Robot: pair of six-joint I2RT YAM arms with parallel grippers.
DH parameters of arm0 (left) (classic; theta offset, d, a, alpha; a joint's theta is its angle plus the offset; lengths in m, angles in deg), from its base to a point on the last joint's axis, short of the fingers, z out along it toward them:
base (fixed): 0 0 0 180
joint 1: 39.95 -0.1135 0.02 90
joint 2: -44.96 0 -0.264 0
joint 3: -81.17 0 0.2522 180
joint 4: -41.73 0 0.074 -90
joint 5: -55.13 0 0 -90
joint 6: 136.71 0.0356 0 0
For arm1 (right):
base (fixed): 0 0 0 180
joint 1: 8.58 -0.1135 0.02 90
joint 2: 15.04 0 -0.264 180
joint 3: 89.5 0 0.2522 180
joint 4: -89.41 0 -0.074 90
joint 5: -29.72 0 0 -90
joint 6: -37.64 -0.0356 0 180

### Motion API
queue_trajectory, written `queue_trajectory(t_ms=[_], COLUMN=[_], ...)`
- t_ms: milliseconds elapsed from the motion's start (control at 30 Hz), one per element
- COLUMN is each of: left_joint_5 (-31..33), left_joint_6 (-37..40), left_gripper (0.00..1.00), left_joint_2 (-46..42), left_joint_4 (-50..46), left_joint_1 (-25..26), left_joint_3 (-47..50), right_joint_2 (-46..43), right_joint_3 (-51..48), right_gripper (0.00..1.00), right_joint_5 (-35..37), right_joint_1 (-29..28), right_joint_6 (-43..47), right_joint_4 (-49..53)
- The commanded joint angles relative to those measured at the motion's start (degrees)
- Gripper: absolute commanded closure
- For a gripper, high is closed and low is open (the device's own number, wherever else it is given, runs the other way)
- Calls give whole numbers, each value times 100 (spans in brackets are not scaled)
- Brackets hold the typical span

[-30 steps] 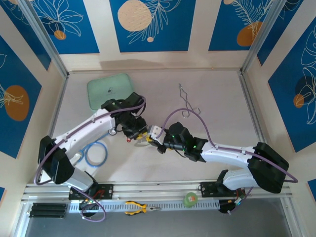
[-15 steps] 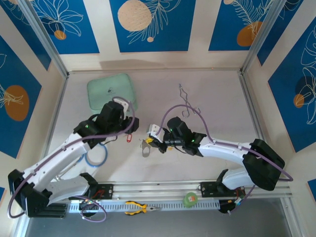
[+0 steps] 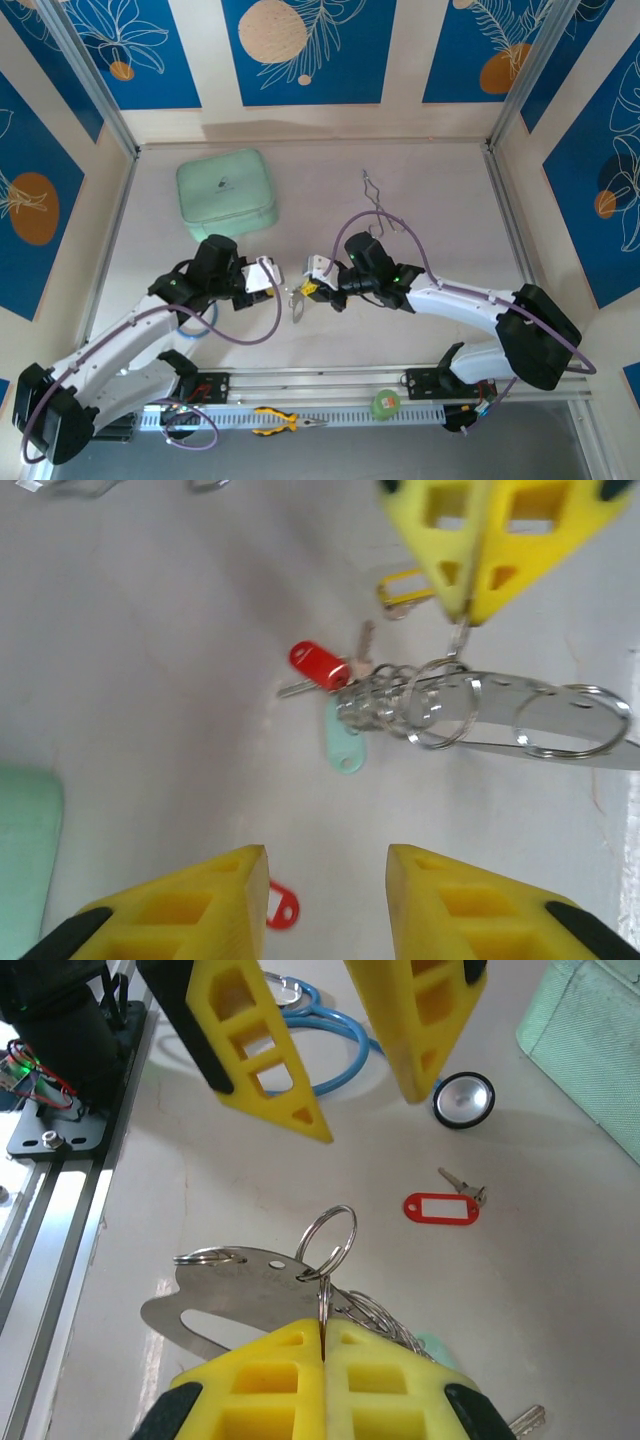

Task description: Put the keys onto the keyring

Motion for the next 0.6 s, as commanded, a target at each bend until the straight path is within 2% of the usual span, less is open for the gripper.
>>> queue_trajectory(t_ms=[0, 67, 233, 367, 567], left_joint_5=[-1094, -1358, -1444, -1743, -1759], left_joint_6=[846, 775, 813, 914, 970], left_gripper=[65, 65, 65, 64, 60], left_joint_2=[152, 210, 437, 727, 954], left_joint_4=[166, 227, 197, -228, -487], left_joint_1=[-61, -65, -62, -38, -4], left_joint_3=[-74, -87, -197, -511, -721], right_joint_2=[-88, -82, -91, -97, -112], right_joint_3=[141, 143, 123, 132, 138], right_gripper=[100, 100, 100, 100, 100], right_joint_5=[-212, -219, -248, -241, -250], right_joint_1=[16, 8, 1, -37, -72], right_joint_6=[184, 195, 241, 276, 331], right_joint_4=[291, 291, 274, 261, 261])
